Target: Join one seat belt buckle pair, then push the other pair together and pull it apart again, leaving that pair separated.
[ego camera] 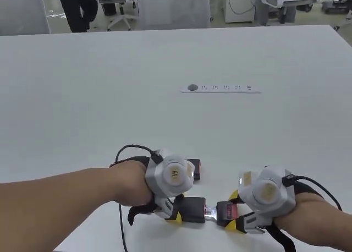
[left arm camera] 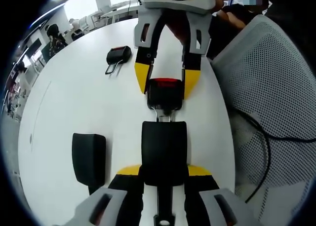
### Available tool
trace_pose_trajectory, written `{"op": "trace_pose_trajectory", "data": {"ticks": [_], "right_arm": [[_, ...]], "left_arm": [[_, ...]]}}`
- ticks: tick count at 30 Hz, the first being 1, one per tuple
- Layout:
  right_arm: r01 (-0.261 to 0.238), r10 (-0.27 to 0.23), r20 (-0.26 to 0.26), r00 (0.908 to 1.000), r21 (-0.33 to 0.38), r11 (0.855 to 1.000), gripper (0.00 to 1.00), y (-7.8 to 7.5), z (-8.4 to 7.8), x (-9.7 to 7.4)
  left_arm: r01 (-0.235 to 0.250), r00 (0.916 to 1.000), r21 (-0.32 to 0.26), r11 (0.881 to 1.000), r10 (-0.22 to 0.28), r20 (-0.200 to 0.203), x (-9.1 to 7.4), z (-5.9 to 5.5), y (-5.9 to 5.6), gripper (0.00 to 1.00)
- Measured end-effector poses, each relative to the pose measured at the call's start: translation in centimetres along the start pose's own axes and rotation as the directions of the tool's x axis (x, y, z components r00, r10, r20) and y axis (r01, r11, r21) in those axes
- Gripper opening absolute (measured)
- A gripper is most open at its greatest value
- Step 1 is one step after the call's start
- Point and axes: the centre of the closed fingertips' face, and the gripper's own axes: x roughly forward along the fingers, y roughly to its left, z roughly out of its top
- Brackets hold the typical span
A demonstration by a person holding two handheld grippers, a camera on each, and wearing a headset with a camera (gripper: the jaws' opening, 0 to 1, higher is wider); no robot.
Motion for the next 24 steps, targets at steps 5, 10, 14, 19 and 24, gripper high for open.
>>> {"op": "trace_pose_trajectory", "data": {"ticks": [5, 10, 14, 19, 24], "right_arm": [[0.009, -0.009, -0.006, 0.9999, 0.010, 1.000, 0.32, 0.2, 0.3, 0.1], [0.003, -0.003, -0.018, 0.9998, 0.000, 1.000, 0.31, 0.1, 0.3, 0.2], [0.005, -0.005, -0.021, 0.9998, -0.011, 1.000, 0.31, 0.2, 0.5, 0.3], [0.007, -0.007, -0.010, 0.9999, -0.005, 1.000, 0.31, 0.2, 1.0, 0.7], [0.004, -0.004, -0.008, 1.0000, 0.002, 1.000, 0.31, 0.2, 1.3, 0.9]], "left_arm": [[0.001, 1.0000, 0.001, 1.000, -0.001, -0.001, 0.1, 0.1, 0.0, 0.32], [0.010, 0.9997, 0.023, 1.000, -0.009, -0.022, 0.1, 0.1, 0.0, 0.32], [0.008, 0.9997, 0.021, 1.000, -0.007, -0.023, 0.1, 0.0, 0.1, 0.31], [0.004, 0.9997, 0.009, 1.000, -0.004, -0.026, 0.1, 0.0, 0.1, 0.31], [0.007, 0.9995, 0.018, 1.000, -0.006, -0.030, 0.2, 0.0, 0.0, 0.31]]}}
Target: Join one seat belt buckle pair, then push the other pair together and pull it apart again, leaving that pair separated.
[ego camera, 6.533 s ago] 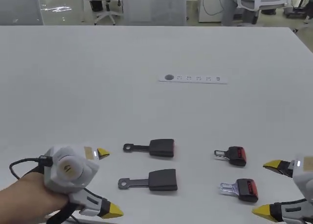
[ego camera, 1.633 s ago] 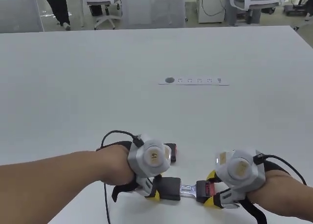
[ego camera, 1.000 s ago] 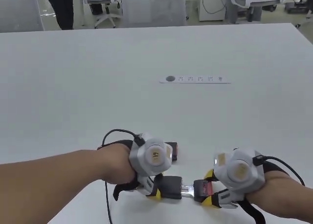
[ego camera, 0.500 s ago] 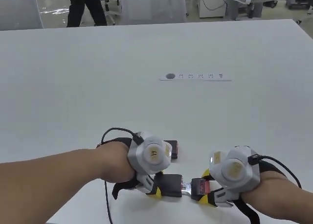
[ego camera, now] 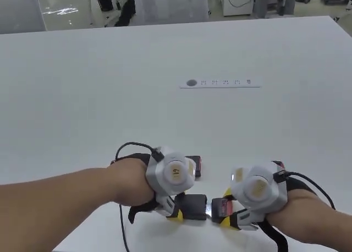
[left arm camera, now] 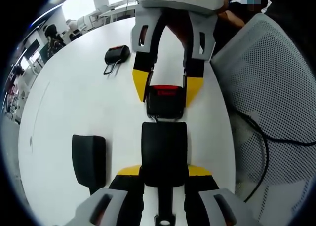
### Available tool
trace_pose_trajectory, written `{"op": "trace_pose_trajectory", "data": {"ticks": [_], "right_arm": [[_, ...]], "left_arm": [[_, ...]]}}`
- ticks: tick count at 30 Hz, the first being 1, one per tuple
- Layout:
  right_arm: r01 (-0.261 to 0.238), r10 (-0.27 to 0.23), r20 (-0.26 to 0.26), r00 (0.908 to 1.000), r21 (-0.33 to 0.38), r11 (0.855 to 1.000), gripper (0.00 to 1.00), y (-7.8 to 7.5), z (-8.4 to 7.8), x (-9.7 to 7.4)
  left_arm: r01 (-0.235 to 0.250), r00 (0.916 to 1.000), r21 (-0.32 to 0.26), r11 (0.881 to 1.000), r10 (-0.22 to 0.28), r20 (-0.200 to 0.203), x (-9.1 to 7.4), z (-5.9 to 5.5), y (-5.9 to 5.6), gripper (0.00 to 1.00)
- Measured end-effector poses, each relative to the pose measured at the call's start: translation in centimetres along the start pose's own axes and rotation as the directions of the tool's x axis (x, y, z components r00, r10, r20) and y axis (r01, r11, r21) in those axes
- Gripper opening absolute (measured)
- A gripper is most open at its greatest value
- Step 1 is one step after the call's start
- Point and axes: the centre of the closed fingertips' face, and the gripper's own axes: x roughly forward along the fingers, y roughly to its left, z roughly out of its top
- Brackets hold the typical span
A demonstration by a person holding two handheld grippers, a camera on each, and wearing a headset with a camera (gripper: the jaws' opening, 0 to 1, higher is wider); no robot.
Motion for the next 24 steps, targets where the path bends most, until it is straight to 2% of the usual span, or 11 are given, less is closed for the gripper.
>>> {"op": "trace_pose_trajectory", "data": {"ticks": [3, 4, 5, 11, 14, 20, 24], "right_arm": [[0.000, 0.000, 0.003, 1.0000, 0.009, 1.000, 0.31, 0.04, 0.15, 0.13], [-0.002, 0.002, 0.018, 0.9998, 0.016, 1.000, 0.31, 0.13, 0.57, 0.28], [-0.008, 0.008, -0.001, 1.0000, 0.017, 1.000, 0.31, 0.32, 0.25, 0.21], [-0.004, 0.004, 0.001, 1.0000, 0.017, 1.000, 0.31, 0.26, 0.04, 0.28], [-0.005, 0.005, -0.005, 1.0000, -0.011, 1.000, 0.31, 0.20, -0.04, 0.18], [-0.018, 0.018, -0.023, 0.9996, -0.026, 0.999, 0.31, -0.04, -0.22, 0.09], [-0.024, 0.024, -0.013, 0.9996, -0.013, 1.000, 0.31, -0.19, -0.21, 0.03]], "left_arm": [[-0.001, 1.0000, 0.004, 1.000, 0.001, -0.004, 0.03, 0.03, -0.01, 0.31], [-0.001, 1.0000, 0.006, 1.000, 0.001, -0.004, 0.05, 0.04, 0.01, 0.31], [-0.003, 1.0000, 0.020, 1.000, 0.003, 0.002, 0.04, 0.16, 0.10, 0.31], [-0.002, 1.0000, 0.007, 1.000, 0.002, 0.004, -0.10, -0.08, -0.07, 0.31], [-0.002, 0.9994, 0.003, 1.000, 0.002, 0.034, -0.23, -0.28, -0.12, 0.31], [-0.002, 0.9999, 0.006, 1.000, 0.002, 0.010, -0.12, -0.18, -0.13, 0.30], [-0.007, 0.9996, -0.009, 1.000, 0.007, 0.026, -0.21, -0.30, -0.11, 0.30]]}}
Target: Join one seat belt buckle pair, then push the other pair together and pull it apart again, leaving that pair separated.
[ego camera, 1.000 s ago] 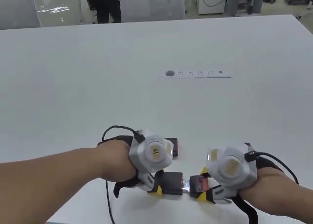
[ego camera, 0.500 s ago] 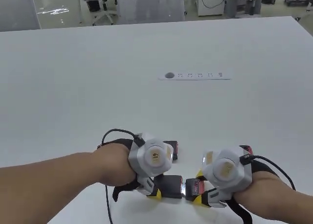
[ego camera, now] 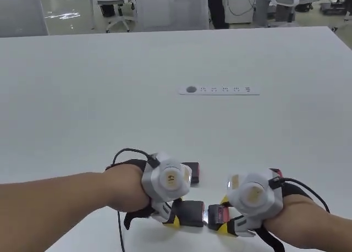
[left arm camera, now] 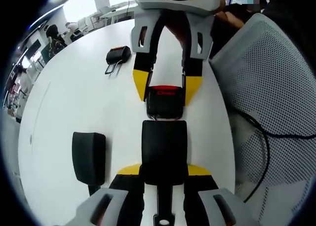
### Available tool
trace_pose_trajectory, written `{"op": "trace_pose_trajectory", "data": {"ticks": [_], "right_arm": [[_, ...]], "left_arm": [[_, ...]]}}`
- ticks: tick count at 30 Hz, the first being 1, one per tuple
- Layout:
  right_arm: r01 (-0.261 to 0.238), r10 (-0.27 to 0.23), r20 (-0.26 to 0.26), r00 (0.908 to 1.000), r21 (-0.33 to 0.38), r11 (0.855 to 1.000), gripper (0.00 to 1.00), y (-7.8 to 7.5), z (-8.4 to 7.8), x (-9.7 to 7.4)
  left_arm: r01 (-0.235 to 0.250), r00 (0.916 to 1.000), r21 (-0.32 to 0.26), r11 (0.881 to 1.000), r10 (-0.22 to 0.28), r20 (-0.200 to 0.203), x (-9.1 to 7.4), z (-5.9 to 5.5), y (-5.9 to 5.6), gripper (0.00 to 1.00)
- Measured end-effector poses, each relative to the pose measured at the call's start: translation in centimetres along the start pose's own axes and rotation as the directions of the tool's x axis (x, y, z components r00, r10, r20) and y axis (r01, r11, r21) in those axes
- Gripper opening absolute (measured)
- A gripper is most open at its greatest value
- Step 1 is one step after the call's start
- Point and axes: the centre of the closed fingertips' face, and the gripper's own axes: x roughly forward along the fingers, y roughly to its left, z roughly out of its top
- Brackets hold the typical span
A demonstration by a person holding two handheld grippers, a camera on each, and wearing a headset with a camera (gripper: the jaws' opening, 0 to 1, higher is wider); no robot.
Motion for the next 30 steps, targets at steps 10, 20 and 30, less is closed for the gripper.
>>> {"op": "trace_pose_trajectory", "data": {"ticks": [10, 20, 30], "right_arm": [[-0.014, 0.014, 0.005, 0.9999, 0.017, 1.000, 0.32, 0.09, 0.09, 0.02], [-0.011, 0.011, -0.004, 0.9999, 0.002, 1.000, 0.34, 0.08, 0.22, 0.18], [0.000, 0.000, 0.007, 1.0000, -0.002, 1.000, 0.38, 0.27, 0.90, 0.05]], "left_arm": [[0.007, 1.0000, -0.002, 1.000, -0.007, -0.005, 0.01, 0.05, 0.01, 0.31], [0.004, 0.9997, -0.004, 1.000, -0.004, -0.026, 0.08, 0.03, -0.01, 0.33], [-0.013, 0.9998, -0.016, 1.000, 0.013, -0.014, -0.02, -0.12, -0.08, 0.34]]}}
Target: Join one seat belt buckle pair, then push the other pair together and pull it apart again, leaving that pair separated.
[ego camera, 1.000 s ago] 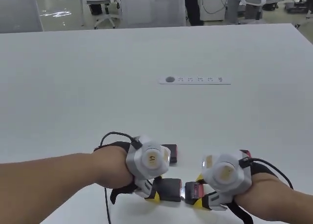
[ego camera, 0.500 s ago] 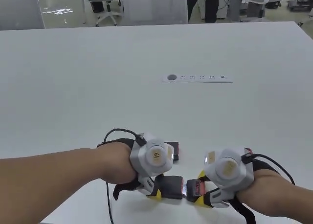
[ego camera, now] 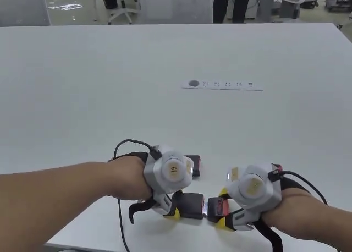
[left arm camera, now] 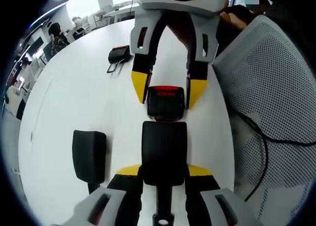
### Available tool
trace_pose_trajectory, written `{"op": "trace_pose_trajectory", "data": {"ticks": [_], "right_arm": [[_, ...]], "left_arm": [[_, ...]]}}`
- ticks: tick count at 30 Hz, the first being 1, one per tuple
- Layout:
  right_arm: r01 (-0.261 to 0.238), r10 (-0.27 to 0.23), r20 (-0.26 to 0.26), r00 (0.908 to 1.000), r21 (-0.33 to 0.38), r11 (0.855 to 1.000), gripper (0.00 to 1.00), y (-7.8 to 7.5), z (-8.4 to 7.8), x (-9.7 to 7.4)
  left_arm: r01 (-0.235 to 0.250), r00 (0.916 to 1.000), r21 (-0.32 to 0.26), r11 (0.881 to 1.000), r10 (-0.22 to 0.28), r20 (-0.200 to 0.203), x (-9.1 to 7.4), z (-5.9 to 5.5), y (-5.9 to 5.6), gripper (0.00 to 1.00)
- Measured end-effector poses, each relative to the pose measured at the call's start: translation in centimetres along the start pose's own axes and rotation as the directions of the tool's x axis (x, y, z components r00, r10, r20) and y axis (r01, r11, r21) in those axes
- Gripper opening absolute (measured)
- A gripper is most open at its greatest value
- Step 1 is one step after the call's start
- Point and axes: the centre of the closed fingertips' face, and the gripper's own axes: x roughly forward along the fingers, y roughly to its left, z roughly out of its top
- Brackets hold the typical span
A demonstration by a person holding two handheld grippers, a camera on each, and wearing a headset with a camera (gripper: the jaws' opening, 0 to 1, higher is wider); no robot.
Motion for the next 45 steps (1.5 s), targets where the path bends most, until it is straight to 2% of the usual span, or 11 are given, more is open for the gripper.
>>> {"op": "trace_pose_trajectory", "data": {"ticks": [3, 8, 10, 13, 19, 27, 31, 33, 36, 41, 45], "right_arm": [[-0.008, 0.008, 0.017, 0.9998, 0.002, 1.000, 0.37, 0.2, 0.9, -0.7], [-0.001, 0.002, 0.041, 0.9991, -0.026, 1.000, 0.37, -0.4, 2.0, -2.0], [0.007, -0.006, 0.049, 0.9988, -0.022, 1.000, 0.37, -0.9, 2.0, -2.4], [0.024, -0.023, 0.050, 0.9985, -0.020, 1.000, 0.37, -1.8, 1.3, -2.7], [0.056, -0.055, 0.026, 0.9981, -0.026, 0.998, 0.37, -4.2, -1.2, -3.8], [0.091, -0.091, 0.009, 0.9958, -0.017, 0.996, 0.39, -7.8, -3.9, -6.0], [0.103, -0.103, -0.014, 0.9946, -0.026, 0.994, 0.40, -9.5, -5.3, -6.4], [0.115, -0.115, -0.028, 0.9929, -0.025, 0.993, 0.40, -10.3, -6.1, -6.7], [0.115, -0.114, -0.047, 0.9923, 0.004, 0.993, 0.41, -11.3, -7.1, -7.3], [0.078, -0.079, -0.075, 0.9941, -0.019, 0.997, 0.42, -11.2, -8.1, -7.4], [0.063, -0.065, -0.091, 0.9937, -0.025, 0.998, 0.42, -11.1, -9.1, -7.5]], "left_arm": [[-0.009, 0.9998, 0.032, 0.999, 0.009, -0.017, -0.7, -0.6, 0.1, 0.41], [-0.027, 0.9962, -0.068, 0.997, 0.032, 0.081, -3.2, 0.0, 1.7, 0.43], [-0.054, 0.9937, -0.071, 0.996, 0.061, 0.094, -4.2, 0.0, 2.8, 0.43], [-0.092, 0.9885, -0.079, 0.993, 0.100, 0.113, -5.1, -0.1, 4.3, 0.43], [-0.161, 0.9790, -0.097, 0.982, 0.171, 0.110, -5.5, -0.5, 7.3, 0.47], [-0.162, 0.9824, -0.076, 0.984, 0.168, 0.081, -4.7, -0.9, 9.8, 0.51], [-0.142, 0.9875, -0.069, 0.987, 0.146, 0.059, -3.8, -1.8, 10.6, 0.52], [-0.132, 0.9895, -0.071, 0.989, 0.136, 0.049, -3.4, -1.9, 10.8, 0.52], [-0.111, 0.9928, -0.033, 0.993, 0.112, 0.042, -2.8, -1.8, 10.6, 0.52], [-0.073, 0.9971, -0.002, 0.997, 0.073, 0.020, -1.7, -1.9, 10.5, 0.52], [-0.061, 0.9980, -0.011, 0.998, 0.062, 0.015, -1.2, -2.0, 10.6, 0.52]]}}
